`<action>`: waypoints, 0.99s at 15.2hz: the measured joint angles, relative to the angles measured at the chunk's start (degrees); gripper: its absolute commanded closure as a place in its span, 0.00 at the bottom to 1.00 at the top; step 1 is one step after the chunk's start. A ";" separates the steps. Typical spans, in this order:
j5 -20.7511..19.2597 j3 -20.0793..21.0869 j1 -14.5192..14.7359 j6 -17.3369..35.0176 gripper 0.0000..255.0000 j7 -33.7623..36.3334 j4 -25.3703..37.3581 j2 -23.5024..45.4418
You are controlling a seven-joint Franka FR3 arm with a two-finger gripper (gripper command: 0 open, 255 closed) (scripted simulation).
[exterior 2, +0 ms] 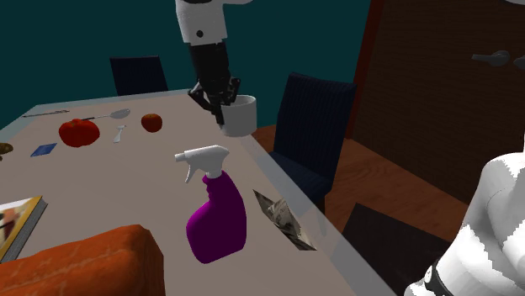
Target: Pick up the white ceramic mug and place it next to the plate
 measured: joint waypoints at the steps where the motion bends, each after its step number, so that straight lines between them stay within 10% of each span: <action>1: 0.27 0.31 0.31 0.71 1.00 0.61 -2.67 -1.98; 15: 5.30 8.52 7.98 2.38 1.00 15.13 -18.60 -16.42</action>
